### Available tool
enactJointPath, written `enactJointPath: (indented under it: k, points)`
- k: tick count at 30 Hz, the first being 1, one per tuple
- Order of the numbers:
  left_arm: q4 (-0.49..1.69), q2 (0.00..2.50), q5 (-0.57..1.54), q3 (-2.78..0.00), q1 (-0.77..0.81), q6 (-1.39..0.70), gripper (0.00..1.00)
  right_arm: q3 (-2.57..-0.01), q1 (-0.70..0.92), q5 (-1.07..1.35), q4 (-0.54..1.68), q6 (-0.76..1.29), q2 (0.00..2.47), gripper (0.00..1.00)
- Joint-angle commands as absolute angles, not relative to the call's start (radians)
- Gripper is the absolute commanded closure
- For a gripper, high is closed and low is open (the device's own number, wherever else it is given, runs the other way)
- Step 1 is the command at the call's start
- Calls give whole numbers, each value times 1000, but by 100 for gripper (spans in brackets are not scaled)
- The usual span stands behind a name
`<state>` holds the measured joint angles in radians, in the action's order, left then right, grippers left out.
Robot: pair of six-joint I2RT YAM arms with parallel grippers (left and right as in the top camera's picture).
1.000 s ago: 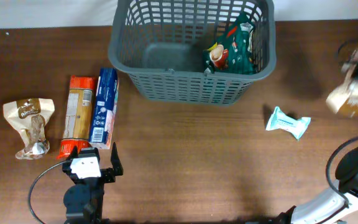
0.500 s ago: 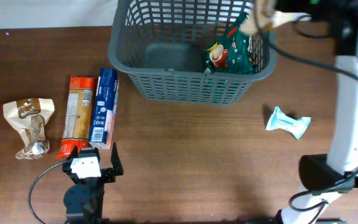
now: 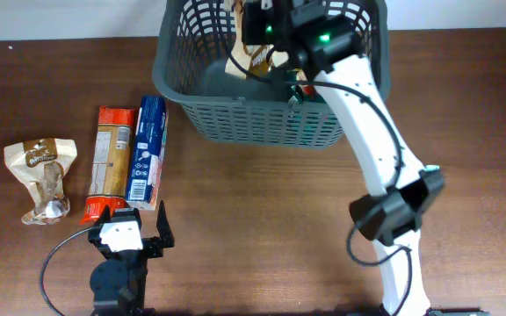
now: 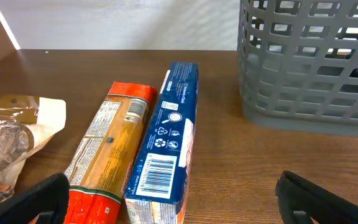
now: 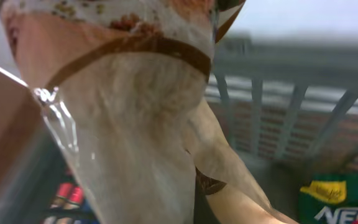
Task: Pack container
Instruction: 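Drop the tan pouch into the basket with the right gripper, then lower the right gripper onto the mint-green wipes pack and grasp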
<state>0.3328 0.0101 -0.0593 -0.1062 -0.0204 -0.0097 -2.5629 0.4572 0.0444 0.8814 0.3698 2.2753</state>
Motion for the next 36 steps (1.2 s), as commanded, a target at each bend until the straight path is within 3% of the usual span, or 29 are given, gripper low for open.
enactJointPath:
  k: [1,5,6,7,9,18,26,29,36]
  points:
    - [334,5,-67,-103,-25,-19,1,-2584,460,43,864,403,2316,96]
    - [334,5,-67,-103,-25,-19,1,-2584,472,57,876,428,2359,96]
    - [334,5,-67,-103,-25,-19,1,-2584,476,59,879,427,2361,83]
    - [334,5,-67,-103,-25,-19,1,-2585,483,59,882,426,2360,57]
    - [334,5,-67,-103,-25,-19,1,-2585,484,59,886,424,2343,43]
    - [334,5,-67,-103,-25,-19,1,-2600,440,-243,1058,146,2028,44]
    - [333,5,-67,-103,-25,-19,1,-2555,-16,-236,1159,176,1823,43]
    - [334,5,-67,-103,-25,-19,1,-2380,-186,-123,1185,218,1822,43]
    - [334,5,-67,-103,-25,-19,1,-1797,-276,13,1084,218,1836,32]
